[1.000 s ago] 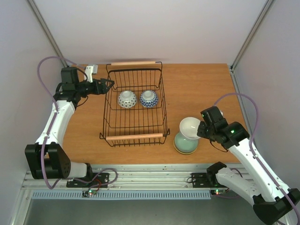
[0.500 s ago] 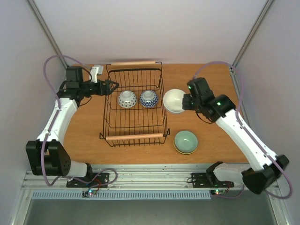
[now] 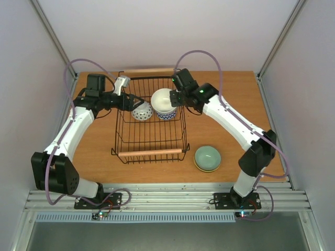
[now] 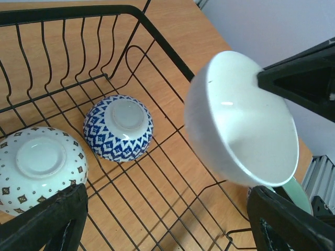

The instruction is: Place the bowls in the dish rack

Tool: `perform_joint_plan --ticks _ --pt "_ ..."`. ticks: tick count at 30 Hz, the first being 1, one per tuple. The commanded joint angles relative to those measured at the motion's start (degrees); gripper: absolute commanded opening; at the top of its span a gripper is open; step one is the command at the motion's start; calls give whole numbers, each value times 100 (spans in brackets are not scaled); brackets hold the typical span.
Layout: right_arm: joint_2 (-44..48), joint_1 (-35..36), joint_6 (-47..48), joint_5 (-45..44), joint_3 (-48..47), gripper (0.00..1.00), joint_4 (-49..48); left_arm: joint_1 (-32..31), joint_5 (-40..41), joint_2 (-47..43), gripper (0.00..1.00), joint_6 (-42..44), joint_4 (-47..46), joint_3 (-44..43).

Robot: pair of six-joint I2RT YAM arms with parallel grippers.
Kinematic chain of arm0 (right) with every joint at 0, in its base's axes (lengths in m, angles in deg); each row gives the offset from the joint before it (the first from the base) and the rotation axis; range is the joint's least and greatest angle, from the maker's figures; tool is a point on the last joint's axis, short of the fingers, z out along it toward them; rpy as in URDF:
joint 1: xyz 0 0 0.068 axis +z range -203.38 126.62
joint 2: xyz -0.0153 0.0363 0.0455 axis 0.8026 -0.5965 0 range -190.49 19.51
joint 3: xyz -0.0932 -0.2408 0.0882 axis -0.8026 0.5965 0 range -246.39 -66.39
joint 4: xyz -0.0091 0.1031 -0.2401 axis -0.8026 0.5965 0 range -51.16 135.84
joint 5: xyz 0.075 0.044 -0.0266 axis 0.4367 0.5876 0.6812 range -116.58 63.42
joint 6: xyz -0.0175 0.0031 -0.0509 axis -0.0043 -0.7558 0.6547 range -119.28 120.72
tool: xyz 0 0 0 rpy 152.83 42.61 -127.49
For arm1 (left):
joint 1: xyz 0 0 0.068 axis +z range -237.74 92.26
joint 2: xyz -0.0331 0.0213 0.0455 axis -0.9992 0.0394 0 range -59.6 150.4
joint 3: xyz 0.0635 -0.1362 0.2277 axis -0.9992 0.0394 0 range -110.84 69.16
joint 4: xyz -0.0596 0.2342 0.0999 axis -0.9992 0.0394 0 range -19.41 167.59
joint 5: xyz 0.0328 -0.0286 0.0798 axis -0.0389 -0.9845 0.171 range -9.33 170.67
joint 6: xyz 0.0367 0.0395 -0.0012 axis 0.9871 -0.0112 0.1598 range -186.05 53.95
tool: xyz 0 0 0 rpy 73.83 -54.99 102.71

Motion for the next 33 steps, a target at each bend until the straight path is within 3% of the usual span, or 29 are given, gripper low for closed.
perform_joint_plan --ticks 1,9,12,13,18,19,23,26,33 --pt "-431 341 214 -13 -865 1 -158 -23 0 88 84 248 81 -201" --pt "-1082 793 349 -145 -1798 1 43 -23 0 96 82 258 86 -196" --pt "-1188 874 392 -193 -2011 1 86 -24 -13 109 76 262 84 -197" --pt "-1216 900 404 -215 -2089 1 118 -31 -29 112 69 266 88 -197" --pt "-1312 987 485 -280 -2337 1 189 -31 -16 129 5 298 119 -222" --pt "-1331 995 486 -284 -2363 1 199 -31 5 124 1 294 120 -222" --pt "-1332 1005 480 -281 -2368 4 212 -31 46 110 0 334 179 -251" --pt "-1198 997 457 -358 -2185 20 131 -31 89 106 0 374 219 -255" --pt "-416 950 435 334 -1075 73 -671 -31 12 129 1 435 255 -287"
